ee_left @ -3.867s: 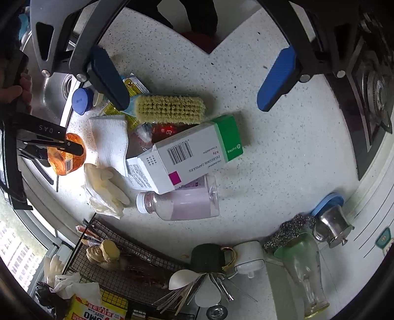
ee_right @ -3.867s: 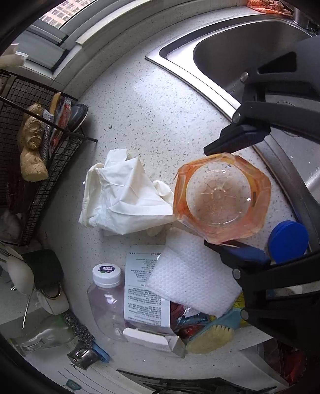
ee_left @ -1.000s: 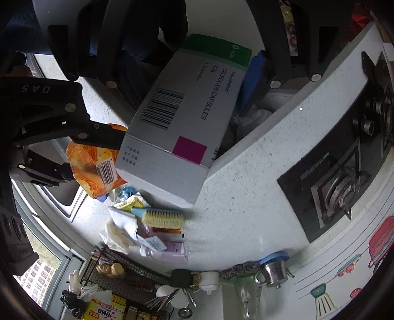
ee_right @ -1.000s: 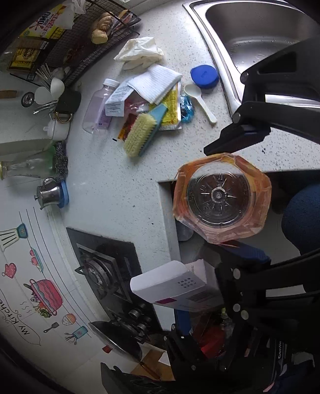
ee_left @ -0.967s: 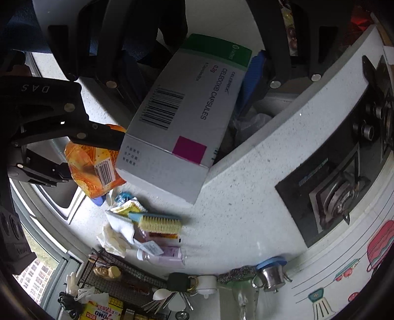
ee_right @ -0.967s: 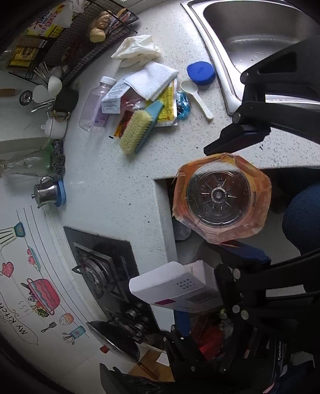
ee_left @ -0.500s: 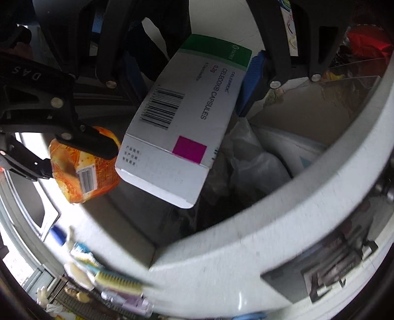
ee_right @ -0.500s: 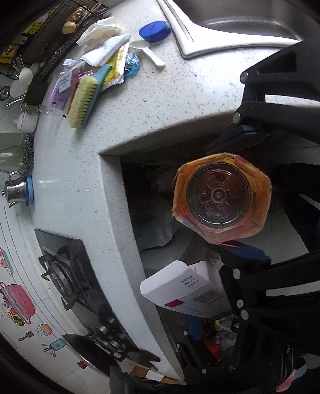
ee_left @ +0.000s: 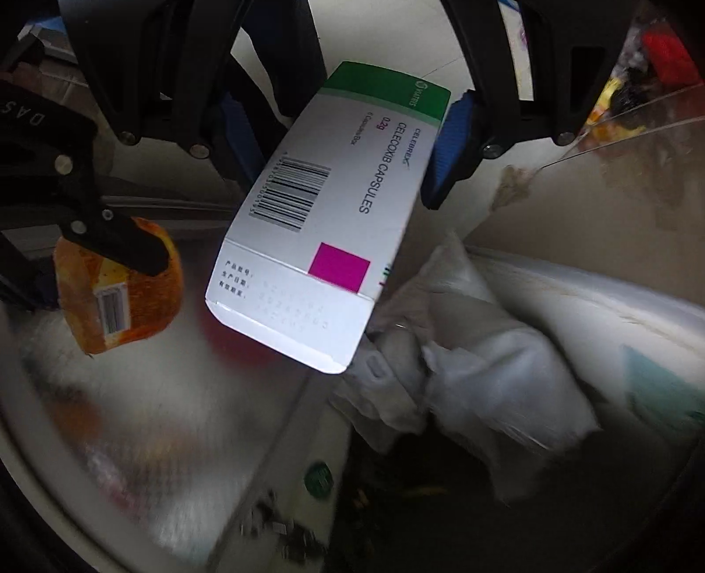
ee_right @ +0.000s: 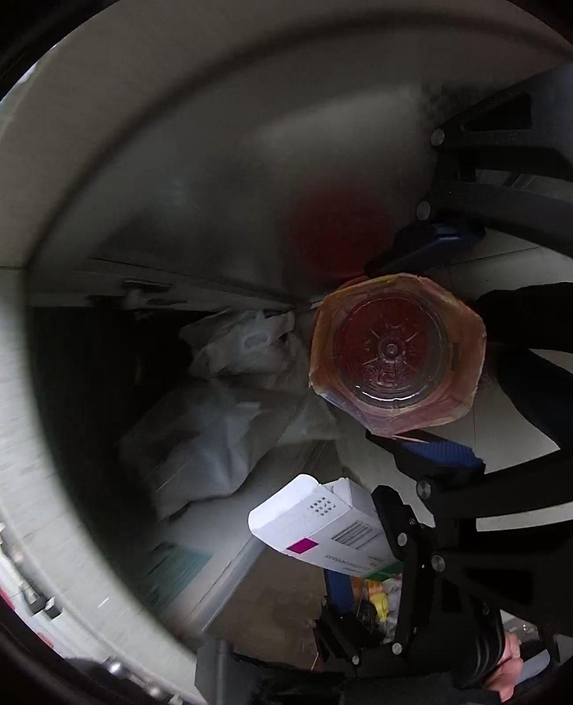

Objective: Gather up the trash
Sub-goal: 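Carry the medicine box with the left tool down toward the red bin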

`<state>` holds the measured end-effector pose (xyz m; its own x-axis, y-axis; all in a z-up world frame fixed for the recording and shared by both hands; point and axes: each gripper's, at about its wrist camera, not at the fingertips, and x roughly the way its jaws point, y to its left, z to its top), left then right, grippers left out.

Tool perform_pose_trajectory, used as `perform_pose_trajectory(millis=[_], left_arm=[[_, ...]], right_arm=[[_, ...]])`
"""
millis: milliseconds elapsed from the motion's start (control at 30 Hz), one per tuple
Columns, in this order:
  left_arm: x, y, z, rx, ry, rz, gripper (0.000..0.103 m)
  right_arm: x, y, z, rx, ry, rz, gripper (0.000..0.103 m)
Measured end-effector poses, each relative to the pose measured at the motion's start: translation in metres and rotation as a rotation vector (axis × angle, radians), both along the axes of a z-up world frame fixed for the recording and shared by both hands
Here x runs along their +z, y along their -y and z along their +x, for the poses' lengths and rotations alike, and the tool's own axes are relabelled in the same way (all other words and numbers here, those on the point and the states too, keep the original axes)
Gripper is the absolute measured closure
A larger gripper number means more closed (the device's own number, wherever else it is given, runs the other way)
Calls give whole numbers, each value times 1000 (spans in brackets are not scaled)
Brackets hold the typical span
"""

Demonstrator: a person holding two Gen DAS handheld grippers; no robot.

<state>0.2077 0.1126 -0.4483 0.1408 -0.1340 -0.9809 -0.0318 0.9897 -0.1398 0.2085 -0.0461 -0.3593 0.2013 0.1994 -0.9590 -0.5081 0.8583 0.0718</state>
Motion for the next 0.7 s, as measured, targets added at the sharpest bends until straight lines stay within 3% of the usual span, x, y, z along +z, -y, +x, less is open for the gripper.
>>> perform_pose_trajectory(millis=[133,267,467,533,700], left_arm=[[-55,6,8,-64,-34,-50,34],[-91,14,14,-109,-39,-76,34],[-115,19,22,-179,-51,-48,34],[-117,20,22,-186,-46,-31,29],[-119,13,28,-170,-44,-67,25]], right_arm=[[-42,-3,6,-5,7,-12,40],[-77,0,13,-10,-15,-29,40],[-102,8,16,-5,-32,-44,39],[-105,11,17,-1,-31,-45,39],[-117,16,23,-10,-57,-51,36]])
